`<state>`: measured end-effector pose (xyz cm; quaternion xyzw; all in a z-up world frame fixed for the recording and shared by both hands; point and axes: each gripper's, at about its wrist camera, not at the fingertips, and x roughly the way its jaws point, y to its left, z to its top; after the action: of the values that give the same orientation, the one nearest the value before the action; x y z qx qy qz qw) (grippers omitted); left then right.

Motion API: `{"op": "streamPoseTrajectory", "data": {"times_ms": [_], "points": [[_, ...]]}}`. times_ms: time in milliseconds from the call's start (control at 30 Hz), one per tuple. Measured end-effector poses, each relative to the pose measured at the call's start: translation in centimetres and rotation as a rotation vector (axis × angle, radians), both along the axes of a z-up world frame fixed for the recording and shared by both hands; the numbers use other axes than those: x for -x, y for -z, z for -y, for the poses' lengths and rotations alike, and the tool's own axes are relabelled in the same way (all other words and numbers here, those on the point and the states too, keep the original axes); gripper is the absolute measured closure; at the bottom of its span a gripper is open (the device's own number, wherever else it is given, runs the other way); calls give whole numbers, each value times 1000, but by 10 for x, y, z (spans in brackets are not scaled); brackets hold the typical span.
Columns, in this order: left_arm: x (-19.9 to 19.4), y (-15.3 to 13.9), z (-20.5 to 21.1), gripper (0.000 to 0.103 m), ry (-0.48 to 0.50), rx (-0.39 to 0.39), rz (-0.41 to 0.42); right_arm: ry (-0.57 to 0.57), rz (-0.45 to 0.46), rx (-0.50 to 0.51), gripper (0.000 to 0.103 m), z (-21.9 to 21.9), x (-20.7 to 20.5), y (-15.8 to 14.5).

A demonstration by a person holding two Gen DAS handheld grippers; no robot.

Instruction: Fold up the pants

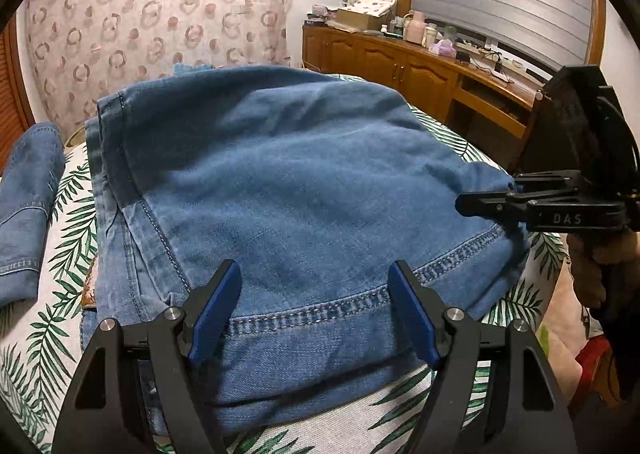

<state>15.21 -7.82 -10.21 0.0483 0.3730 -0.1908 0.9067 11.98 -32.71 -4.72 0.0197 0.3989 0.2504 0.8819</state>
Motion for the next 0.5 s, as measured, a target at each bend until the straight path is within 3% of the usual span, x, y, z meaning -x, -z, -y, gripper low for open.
{"op": "streamPoseTrajectory", "data": {"times_ms": [100,500], "points": [[0,-1,-4,26,-2,7,0,-12,24,-22,87,-1,4,-8],[8,-16,-51,26,-93,58,35,-60,172,-87,90,-20,27,-61]]}}
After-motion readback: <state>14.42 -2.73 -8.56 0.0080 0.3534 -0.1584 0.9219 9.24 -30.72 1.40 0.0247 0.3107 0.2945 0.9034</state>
